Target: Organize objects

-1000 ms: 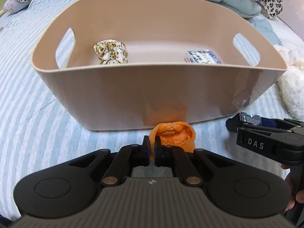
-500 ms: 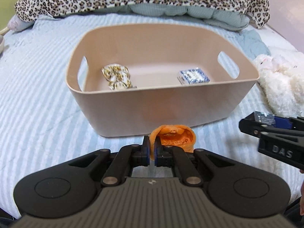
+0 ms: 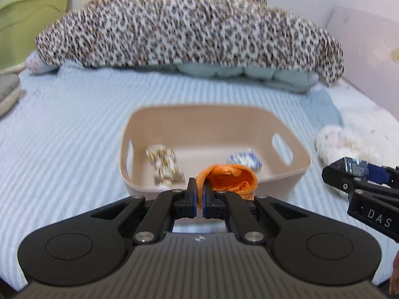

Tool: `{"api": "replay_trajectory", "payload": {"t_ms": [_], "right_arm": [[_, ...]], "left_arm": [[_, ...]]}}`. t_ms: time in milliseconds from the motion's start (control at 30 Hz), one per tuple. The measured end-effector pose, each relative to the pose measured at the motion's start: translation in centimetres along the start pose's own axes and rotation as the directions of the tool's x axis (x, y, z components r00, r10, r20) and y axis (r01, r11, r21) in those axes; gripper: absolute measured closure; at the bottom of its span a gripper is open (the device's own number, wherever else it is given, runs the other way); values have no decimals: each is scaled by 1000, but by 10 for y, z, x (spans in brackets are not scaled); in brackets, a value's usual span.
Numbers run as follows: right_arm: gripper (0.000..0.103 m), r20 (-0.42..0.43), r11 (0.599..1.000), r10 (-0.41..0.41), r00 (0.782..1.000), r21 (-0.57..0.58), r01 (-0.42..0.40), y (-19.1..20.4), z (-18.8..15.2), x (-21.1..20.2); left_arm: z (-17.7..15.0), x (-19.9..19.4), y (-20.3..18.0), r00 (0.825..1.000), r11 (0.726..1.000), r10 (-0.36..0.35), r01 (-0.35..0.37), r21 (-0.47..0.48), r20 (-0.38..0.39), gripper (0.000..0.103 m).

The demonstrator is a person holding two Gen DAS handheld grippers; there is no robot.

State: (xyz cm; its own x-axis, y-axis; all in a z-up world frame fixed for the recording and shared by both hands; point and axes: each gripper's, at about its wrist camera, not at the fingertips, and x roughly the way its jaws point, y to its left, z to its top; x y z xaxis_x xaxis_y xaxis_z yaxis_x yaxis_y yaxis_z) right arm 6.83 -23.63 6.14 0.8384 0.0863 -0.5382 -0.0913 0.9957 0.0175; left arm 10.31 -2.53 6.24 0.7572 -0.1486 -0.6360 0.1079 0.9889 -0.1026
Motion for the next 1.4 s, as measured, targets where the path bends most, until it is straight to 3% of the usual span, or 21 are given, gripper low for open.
{"api": "replay_trajectory", "payload": {"t_ms": [233, 400, 600, 800, 1067, 1167, 1200, 1233, 1300, 1400], "right_arm": [[53, 94, 999, 5, 996, 33, -8, 5, 30, 1], [53, 98, 998, 7, 995, 64, -14, 14, 44, 29], [53, 36, 996, 1, 999, 89, -5, 26, 47, 79], [53, -73, 995, -27, 997, 98, 34, 27, 37, 130], [53, -211, 993, -47, 976, 97, 68, 24, 18, 166], [53, -242, 994, -51, 969, 85, 74, 26, 12, 169], [53, -240, 994, -50, 970, 82, 72, 27, 12, 167], [45, -231, 994, -47, 972, 82, 68, 28, 12, 164], [43, -209, 994, -54, 976, 79, 72, 27, 13, 155], [33, -175, 994, -56, 983, 86, 72, 22, 17, 138]], "left_arm": [[26, 6, 5, 998, 999, 20, -18, -35, 62, 99], [39, 31, 11, 996, 996, 72, -69, -57, 59, 99], [48, 88, 25, 993, 989, 117, -119, -87, -20, 99], [40, 144, 31, 979, 988, 129, -141, -68, -155, 99], [23, 168, 26, 956, 991, 121, -130, -19, -266, 98], [22, 164, 26, 957, 994, 98, -109, -22, -274, 93], [23, 161, 25, 958, 994, 95, -104, -19, -269, 86], [24, 157, 23, 959, 994, 103, -109, -10, -265, 81], [29, 152, 20, 959, 991, 131, -135, 4, -251, 47], [34, 136, 19, 968, 992, 123, -126, 0, -219, 41]]}}
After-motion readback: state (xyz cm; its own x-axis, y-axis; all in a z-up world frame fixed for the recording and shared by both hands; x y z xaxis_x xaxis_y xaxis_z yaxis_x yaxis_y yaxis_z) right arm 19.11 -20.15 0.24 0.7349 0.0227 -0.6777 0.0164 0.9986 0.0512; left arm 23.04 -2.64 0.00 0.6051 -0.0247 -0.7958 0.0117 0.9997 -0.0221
